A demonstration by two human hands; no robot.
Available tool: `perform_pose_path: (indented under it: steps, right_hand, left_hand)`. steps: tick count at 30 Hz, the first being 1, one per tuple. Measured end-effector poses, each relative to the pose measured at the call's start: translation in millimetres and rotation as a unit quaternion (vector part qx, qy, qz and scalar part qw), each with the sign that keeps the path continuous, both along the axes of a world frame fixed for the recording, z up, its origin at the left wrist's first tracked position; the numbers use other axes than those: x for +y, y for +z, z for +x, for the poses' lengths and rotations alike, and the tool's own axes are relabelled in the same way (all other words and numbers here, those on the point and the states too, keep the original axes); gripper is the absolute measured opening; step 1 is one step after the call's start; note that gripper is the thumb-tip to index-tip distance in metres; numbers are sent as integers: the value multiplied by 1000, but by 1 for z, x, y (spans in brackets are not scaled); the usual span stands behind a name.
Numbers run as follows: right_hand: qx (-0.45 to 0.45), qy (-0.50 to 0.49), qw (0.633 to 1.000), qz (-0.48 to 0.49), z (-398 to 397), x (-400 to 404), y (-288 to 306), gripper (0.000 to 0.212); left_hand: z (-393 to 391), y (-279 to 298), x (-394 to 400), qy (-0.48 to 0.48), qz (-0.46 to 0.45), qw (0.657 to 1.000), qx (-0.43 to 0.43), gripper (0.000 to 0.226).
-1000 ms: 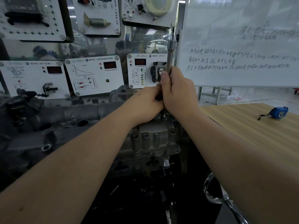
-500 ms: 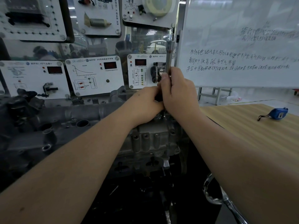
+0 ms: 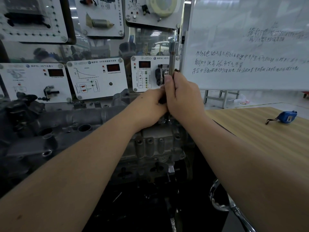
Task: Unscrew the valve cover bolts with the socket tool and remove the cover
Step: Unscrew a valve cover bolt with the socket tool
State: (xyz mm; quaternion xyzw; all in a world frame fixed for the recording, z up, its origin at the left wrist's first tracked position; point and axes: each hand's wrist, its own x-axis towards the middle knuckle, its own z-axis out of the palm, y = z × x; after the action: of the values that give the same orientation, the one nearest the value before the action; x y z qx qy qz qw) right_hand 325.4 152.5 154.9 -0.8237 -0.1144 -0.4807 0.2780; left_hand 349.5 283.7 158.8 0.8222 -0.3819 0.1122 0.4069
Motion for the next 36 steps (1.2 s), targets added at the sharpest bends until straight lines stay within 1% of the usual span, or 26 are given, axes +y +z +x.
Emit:
perform_pose_path:
  steps: [4, 6, 7, 10, 13, 16, 18, 20, 21, 24, 25, 28, 32, 34, 36]
  right_hand:
    - [2, 14, 1000, 6, 1, 0, -1, 23]
    - [-9, 20, 1000, 14, -1, 1, 0, 35]
    - [-18, 22, 1000, 13, -2, 1, 0, 35]
    - [-25, 23, 999, -2, -2, 1, -1, 19]
    - [-20, 4, 1000, 2, 1, 1, 0, 21]
    - [-11, 13, 1000, 5, 3, -1, 0, 21]
    - [-3, 26, 1000, 4, 1, 0, 0, 27]
    - [-4, 31, 999, 11, 0, 2, 0, 39]
    - [-10, 32, 999, 12, -1, 2, 0, 39]
    - [-19, 21, 1000, -4, 0, 1, 0, 20]
    - [-18, 15, 1000, -7, 0, 1, 0, 19]
    - [-6, 5, 1000, -2, 1, -1, 0, 25]
    - [-4, 17, 1000, 4, 0, 0, 0, 27]
    - [-6, 14, 1000, -1, 0, 2, 0, 37]
    - [-10, 14, 1000, -4, 0, 2, 0, 32]
  left_hand:
    - [1, 0, 1, 9, 2, 1000, -10, 33]
    - [2, 0, 0, 9, 4, 1000, -15, 31]
    - [2, 0, 0, 6, 4, 1000, -15, 31]
    - [2, 1, 0, 2, 4, 1000, -15, 31]
    - [1, 1, 0, -3, -2, 1000, -1, 33]
    - [2, 0, -1, 3, 2, 1000, 4, 33]
    - [1, 1, 0, 11, 4, 1000, -5, 32]
    - [1, 2, 1, 16, 8, 1000, -9, 30]
    - [1, 2, 1, 16, 8, 1000, -11, 30]
    - [1, 1, 0, 17, 3, 1000, -16, 29]
    - [1, 1, 0, 14, 5, 1000, -12, 29]
    - [-1, 1, 0, -3, 15, 1000, 3, 32]
    - [-1, 1, 1, 4, 17, 1000, -3, 33]
    - [0, 1, 1, 4, 10, 1000, -11, 33]
    - [0, 1, 0, 3, 4, 1000, -18, 33]
